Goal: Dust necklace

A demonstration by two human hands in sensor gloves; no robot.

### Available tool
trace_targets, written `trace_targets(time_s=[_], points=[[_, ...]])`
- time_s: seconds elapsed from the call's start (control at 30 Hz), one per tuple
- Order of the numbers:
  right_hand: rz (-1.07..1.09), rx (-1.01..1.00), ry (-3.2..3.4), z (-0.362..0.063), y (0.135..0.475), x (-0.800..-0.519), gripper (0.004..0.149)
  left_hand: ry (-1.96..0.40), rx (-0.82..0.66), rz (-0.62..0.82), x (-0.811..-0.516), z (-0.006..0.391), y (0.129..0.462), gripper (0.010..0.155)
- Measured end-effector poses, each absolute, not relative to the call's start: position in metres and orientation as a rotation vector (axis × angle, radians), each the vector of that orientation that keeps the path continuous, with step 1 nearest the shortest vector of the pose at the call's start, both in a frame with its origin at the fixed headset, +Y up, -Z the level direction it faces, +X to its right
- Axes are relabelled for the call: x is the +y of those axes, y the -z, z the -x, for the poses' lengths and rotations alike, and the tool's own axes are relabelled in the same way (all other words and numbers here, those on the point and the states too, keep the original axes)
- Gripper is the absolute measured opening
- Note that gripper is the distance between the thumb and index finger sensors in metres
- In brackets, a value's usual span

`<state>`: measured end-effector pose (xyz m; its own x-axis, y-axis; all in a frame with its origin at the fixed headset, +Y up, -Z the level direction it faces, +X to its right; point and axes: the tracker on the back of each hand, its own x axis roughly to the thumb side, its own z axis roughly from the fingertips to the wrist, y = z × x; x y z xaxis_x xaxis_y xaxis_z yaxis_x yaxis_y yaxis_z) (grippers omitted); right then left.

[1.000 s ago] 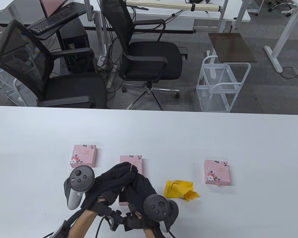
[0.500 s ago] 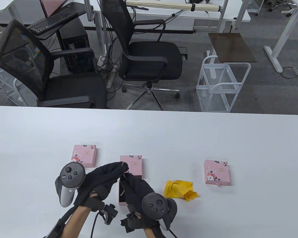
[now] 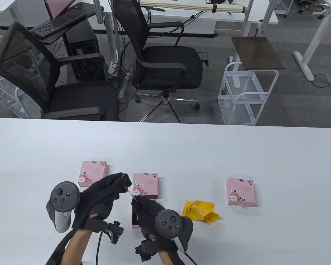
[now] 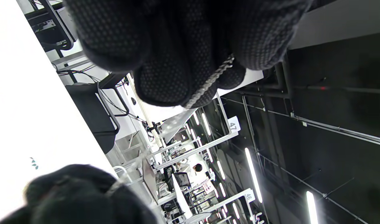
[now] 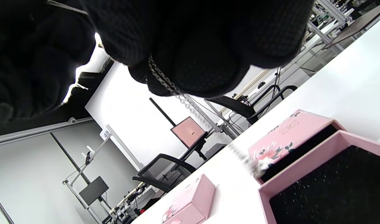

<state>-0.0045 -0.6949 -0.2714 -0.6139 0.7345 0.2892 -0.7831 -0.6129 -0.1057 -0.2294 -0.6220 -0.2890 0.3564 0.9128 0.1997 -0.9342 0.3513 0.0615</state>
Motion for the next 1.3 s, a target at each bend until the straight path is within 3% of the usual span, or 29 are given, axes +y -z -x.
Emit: trace_targets(time_s=[0.3, 0.73, 1.13, 1.3], points=[[-0.277, -0.209, -2.231, 0.007, 0.273, -0.700, 0.035, -1.117, -0.115, -0.345, -0.610, 0.238, 0.281, 0.039], [-0.289, -0.189, -2.241, 0.009, 0.273, -0.702, 0.035, -1.118, -0.108, -0.353, -0.609, 0.247, 0.282, 0.038], [-0.357, -0.136, -2.282, 0.013, 0.274, -0.704, 0.036, -1.136, -0.217, -0.340, -0.606, 0.241, 0.282, 0.037], [-0.391, -0.113, -2.420, 0.012, 0.275, -0.704, 0.049, -1.134, -0.235, -0.340, -0.605, 0.240, 0.282, 0.037]])
